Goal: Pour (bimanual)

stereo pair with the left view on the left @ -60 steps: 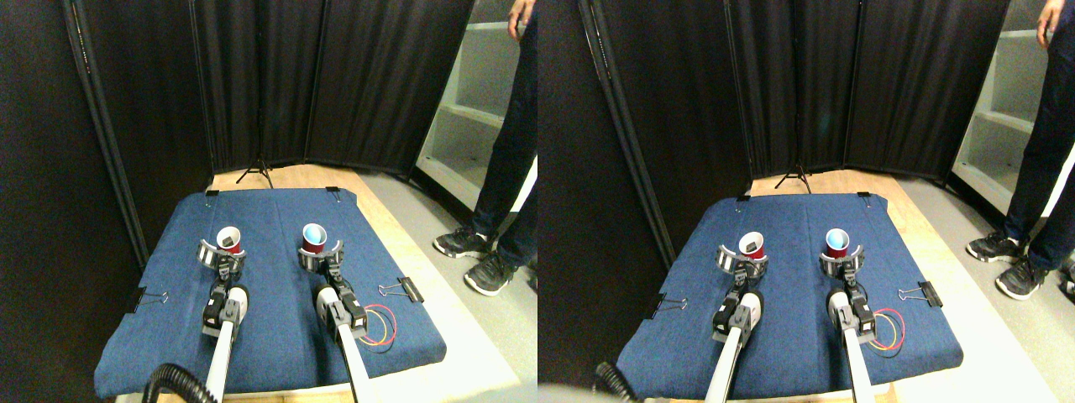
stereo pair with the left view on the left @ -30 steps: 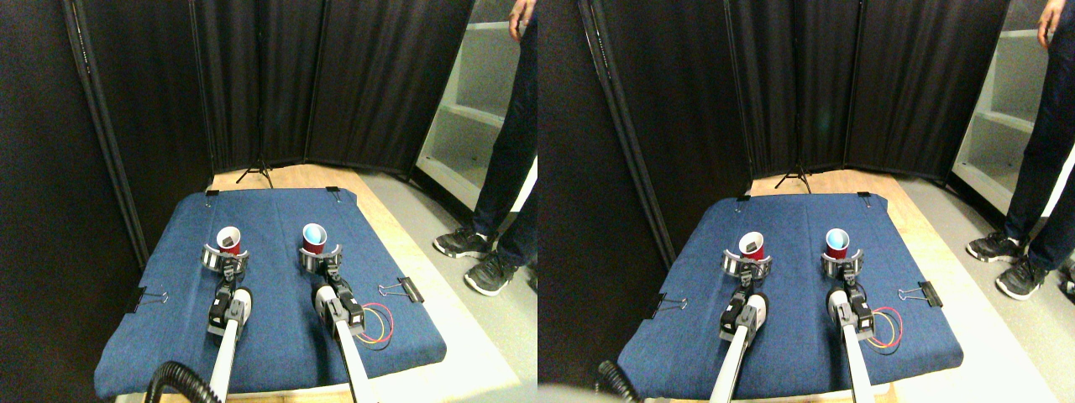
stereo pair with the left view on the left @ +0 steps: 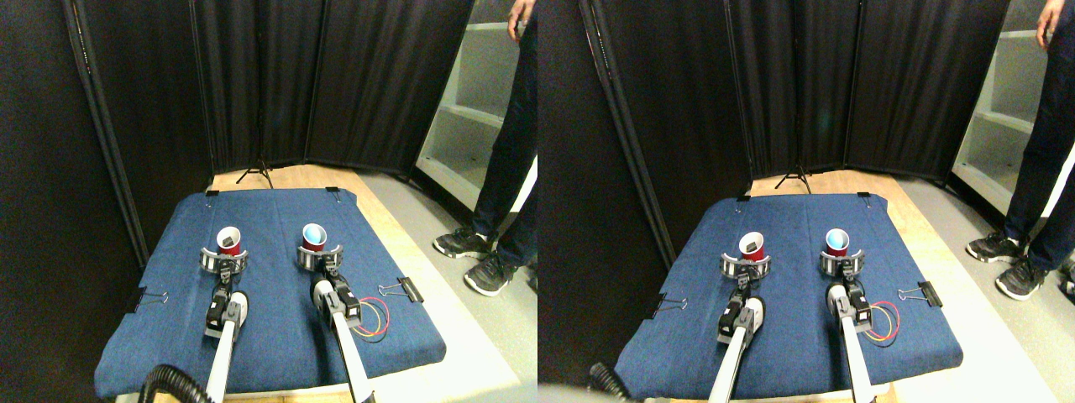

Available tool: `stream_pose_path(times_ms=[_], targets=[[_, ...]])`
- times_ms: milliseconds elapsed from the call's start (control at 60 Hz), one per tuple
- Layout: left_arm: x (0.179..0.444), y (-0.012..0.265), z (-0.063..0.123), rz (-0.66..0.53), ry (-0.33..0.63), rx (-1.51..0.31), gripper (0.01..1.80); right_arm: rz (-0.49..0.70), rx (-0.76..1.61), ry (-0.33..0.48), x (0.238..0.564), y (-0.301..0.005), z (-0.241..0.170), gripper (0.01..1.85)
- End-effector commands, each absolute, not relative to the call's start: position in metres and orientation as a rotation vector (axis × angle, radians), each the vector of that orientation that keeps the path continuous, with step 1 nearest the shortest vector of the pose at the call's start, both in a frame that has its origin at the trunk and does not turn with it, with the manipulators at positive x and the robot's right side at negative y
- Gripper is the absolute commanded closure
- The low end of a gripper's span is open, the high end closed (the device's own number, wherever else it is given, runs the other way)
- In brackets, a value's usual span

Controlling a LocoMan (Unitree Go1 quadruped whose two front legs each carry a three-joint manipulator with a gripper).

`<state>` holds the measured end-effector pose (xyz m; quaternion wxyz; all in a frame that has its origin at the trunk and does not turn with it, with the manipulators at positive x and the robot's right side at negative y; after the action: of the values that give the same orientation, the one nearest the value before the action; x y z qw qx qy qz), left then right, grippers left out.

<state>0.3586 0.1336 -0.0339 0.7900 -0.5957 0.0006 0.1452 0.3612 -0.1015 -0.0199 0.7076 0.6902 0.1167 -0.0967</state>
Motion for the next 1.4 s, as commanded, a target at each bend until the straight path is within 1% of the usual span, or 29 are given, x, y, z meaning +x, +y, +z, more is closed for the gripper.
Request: stream_pose_path(times_ms=[17,167,267,367,433,467,567,633,950,1033,1050,1150,1183,1217,1233,1250,1267,1283,1300,1333,1383,1400], targets=[[0.360,0.132,-0.041,0.345,0.033,-1.275,0.58,-0.198,1.565,0.251,0.366,-0.101,-0.018,0.77],[0.364,0.133,-0.045,0.345,0.047,-1.305,0.58,-0.196,1.547,0.262,0.371,-0.101,-0.022,0.73],[0.367,0.132,-0.046,0.350,0.046,-1.326,0.58,-0.197,1.546,0.265,0.374,-0.099,-0.023,0.75],[0.369,0.132,-0.045,0.346,0.037,-1.284,0.60,-0.201,1.560,0.268,0.376,-0.098,-0.022,0.76],[0.368,0.130,-0.042,0.350,0.043,-1.255,0.62,-0.198,1.562,0.270,0.377,-0.097,-0.021,0.75],[0.369,0.129,-0.042,0.351,0.049,-1.246,0.62,-0.197,1.562,0.272,0.378,-0.096,-0.020,0.77],[0.373,0.129,-0.043,0.356,0.061,-1.258,0.62,-0.192,1.555,0.277,0.380,-0.093,-0.019,0.81],[0.373,0.127,-0.042,0.355,0.068,-1.254,0.60,-0.188,1.547,0.282,0.381,-0.093,-0.019,0.80],[0.377,0.127,-0.048,0.384,0.090,-1.239,0.60,-0.202,1.546,0.286,0.383,-0.092,-0.023,0.84],[0.377,0.126,-0.051,0.386,0.092,-1.219,0.63,-0.207,1.543,0.291,0.382,-0.092,-0.023,0.85],[0.377,0.125,-0.050,0.393,0.082,-1.221,0.66,-0.205,1.541,0.294,0.383,-0.092,-0.023,0.85],[0.378,0.126,-0.052,0.423,0.037,-1.208,0.72,-0.198,1.522,0.300,0.381,-0.092,-0.023,0.84],[0.378,0.126,-0.051,0.449,-0.013,-1.210,0.82,-0.199,1.528,0.299,0.381,-0.091,-0.023,0.85],[0.379,0.126,-0.050,0.500,-0.086,-1.184,1.05,-0.211,1.530,0.295,0.380,-0.091,-0.023,0.95],[0.379,0.126,-0.050,0.510,-0.102,-1.179,1.11,-0.214,1.531,0.292,0.380,-0.091,-0.023,0.98],[0.379,0.126,-0.050,0.510,-0.102,-1.179,1.11,-0.214,1.531,0.292,0.380,-0.091,-0.023,0.98],[0.380,0.127,-0.050,0.522,-0.125,-1.166,1.41,-0.223,1.531,0.278,0.381,-0.091,-0.023,1.15],[0.380,0.127,-0.050,0.522,-0.125,-1.166,1.41,-0.223,1.531,0.278,0.381,-0.091,-0.023,1.15],[0.380,0.128,-0.050,0.532,-0.132,-1.156,1.48,-0.230,1.527,0.267,0.381,-0.090,-0.024,1.23],[0.381,0.128,-0.050,0.547,-0.143,-1.144,1.48,-0.241,1.520,0.252,0.380,-0.090,-0.024,1.29],[0.381,0.130,-0.049,0.566,-0.159,-1.114,1.48,-0.273,1.528,0.225,0.380,-0.089,-0.023,1.50],[0.381,0.130,-0.049,0.567,-0.160,-1.114,1.48,-0.279,1.529,0.222,0.379,-0.089,-0.023,1.52]])
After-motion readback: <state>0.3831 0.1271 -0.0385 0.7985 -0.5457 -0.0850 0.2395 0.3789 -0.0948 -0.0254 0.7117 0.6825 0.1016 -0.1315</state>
